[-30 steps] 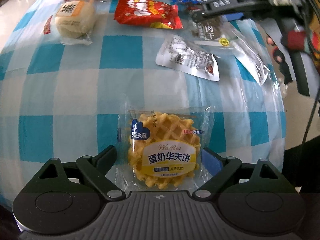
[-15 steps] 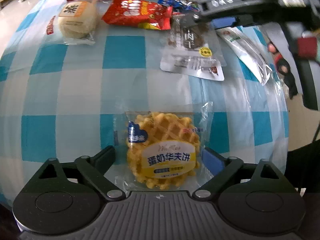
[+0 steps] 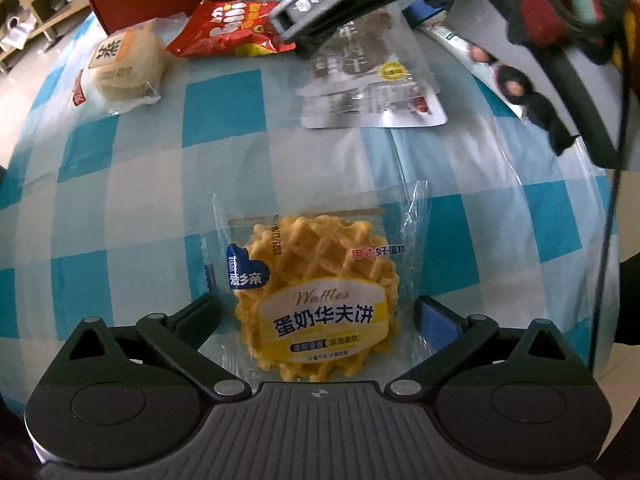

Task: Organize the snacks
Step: 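Lift the waffle packet with the left tool while the right tool holds the jerky, then lift the jerky packet with the right tool while the left tool holds the waffle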

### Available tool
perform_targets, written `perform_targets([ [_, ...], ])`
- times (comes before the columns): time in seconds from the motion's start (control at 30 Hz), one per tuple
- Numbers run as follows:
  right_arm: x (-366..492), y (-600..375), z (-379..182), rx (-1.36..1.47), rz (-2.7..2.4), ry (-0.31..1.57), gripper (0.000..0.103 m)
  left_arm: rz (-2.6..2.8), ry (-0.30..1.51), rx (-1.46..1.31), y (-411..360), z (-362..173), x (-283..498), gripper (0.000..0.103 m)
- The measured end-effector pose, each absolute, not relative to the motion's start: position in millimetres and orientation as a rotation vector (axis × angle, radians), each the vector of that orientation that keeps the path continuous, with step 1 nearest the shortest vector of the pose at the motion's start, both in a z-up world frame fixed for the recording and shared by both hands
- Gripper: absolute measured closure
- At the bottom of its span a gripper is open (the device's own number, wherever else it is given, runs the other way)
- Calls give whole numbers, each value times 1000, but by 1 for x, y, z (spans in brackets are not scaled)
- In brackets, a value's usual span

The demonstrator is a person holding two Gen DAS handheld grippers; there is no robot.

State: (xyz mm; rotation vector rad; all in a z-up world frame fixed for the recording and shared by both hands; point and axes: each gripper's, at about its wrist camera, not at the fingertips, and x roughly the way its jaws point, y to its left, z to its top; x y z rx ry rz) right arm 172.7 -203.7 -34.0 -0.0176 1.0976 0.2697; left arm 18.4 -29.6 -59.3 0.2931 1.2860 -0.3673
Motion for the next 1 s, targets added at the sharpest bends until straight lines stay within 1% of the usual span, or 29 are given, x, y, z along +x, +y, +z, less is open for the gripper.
perform_targets([
  [0.03,170,-206,-31,-33,275,1091,15,-370,1287,288,-28,-59,19,2],
  [0.07,166,-208,-27,-36,284,1085,31,-371,1288,282,-28,-58,19,3],
  [0.13,158,-213,-17,-27,292,1078,44,-374,1292,267,-20,-55,23,5],
  [0.2,150,-218,-10,-20,288,1070,48,-374,1299,252,-18,-53,24,7],
  [0.27,143,-222,-5,-2,283,1062,55,-371,1307,235,-14,-52,25,8],
  [0.33,138,-227,-1,34,281,1058,60,-371,1310,226,-12,-52,25,8],
  [0.57,116,-232,20,127,327,1022,72,-373,1311,242,-13,-52,26,8],
  [0.73,122,-228,10,216,348,1058,72,-371,1314,243,-16,-54,26,7],
  [0.83,137,-223,-1,241,310,1096,64,-371,1316,247,-16,-55,26,5],
  [0.9,144,-211,-1,186,276,1104,58,-372,1318,245,-15,-55,27,5],
  [0.93,146,-204,-1,152,260,1103,52,-372,1320,243,-14,-55,28,5],
  [0.97,146,-199,-1,130,251,1099,44,-373,1322,239,-14,-55,28,5],
  [1.0,146,-191,-3,100,249,1103,39,-373,1323,235,-13,-55,28,4],
])
